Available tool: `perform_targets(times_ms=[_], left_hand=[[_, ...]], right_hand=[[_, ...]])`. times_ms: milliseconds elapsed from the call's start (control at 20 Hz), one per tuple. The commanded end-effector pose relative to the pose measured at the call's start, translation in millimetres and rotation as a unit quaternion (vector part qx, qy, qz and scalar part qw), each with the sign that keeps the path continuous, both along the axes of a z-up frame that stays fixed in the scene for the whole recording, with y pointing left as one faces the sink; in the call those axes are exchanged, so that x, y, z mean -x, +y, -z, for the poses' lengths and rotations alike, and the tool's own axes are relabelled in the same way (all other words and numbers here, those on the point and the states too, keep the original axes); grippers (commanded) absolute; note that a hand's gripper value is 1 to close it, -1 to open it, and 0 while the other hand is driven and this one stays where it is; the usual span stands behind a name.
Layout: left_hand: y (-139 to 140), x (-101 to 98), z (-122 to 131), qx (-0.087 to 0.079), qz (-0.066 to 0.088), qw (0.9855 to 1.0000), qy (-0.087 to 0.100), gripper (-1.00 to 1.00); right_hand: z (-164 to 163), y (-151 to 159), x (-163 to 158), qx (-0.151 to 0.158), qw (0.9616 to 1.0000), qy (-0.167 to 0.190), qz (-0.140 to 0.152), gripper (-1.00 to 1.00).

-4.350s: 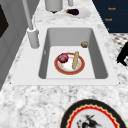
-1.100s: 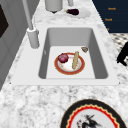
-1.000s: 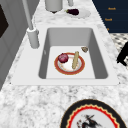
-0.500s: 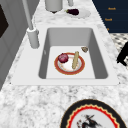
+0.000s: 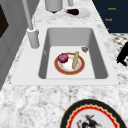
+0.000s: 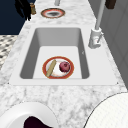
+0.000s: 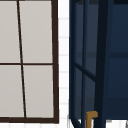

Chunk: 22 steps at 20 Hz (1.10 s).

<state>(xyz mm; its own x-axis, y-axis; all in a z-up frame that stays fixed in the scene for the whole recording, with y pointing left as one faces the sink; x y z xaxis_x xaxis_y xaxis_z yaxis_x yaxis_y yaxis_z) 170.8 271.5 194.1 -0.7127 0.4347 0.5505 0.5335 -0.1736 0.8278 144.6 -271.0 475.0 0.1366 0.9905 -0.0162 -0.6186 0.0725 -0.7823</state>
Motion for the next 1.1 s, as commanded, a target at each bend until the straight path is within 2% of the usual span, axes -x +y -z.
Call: perform_targets(times_ms=[0, 450, 700, 850, 1050], left_hand=[[0, 0.0, 0, 0.000, 0.000, 1.0000, 0.000, 0.00], [0, 0.0, 0, 0.000, 0.000, 1.0000, 0.000, 0.00], [0, 0.0, 0, 0.000, 0.000, 1.0000, 0.000, 0.00], [0, 0.0, 0, 0.000, 0.000, 1.0000, 0.000, 0.00], [0, 0.0, 0, 0.000, 0.000, 1.0000, 0.000, 0.00]], right_hand=[[19, 2, 2, -0.007, 0.9986, 0.006, -0.053, -1.00], [68, 2, 5, -0.050, 0.9906, 0.009, -0.127, -1.00], [107, 4, 4, -0.075, 0.9834, 0.008, -0.165, -1.00], [128, 8, 4, -0.094, 0.9778, 0.007, -0.187, -1.00], [153, 18, 1, -0.115, 0.9734, 0.013, -0.198, -1.00]])
